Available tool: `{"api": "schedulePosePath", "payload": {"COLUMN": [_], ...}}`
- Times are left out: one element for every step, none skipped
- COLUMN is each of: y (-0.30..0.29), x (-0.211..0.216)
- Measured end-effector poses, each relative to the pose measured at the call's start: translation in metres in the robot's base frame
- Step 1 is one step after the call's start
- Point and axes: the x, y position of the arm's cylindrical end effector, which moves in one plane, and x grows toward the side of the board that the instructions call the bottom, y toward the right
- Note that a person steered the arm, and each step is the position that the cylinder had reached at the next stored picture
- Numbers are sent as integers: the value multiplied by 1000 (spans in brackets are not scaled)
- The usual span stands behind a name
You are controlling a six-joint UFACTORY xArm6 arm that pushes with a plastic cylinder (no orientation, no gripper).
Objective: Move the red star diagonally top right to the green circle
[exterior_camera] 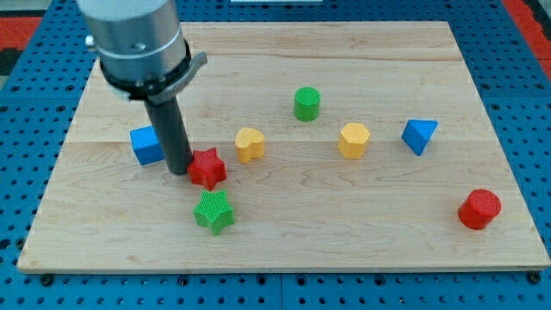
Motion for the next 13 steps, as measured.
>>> {"api": "schedulePosePath", "payload": {"y": [0, 10, 32, 32, 32, 32, 32, 34, 35, 36, 58, 151, 215], "x": [35, 53, 49, 23, -12, -50, -101, -157, -195, -215, -216, -247, -211]}}
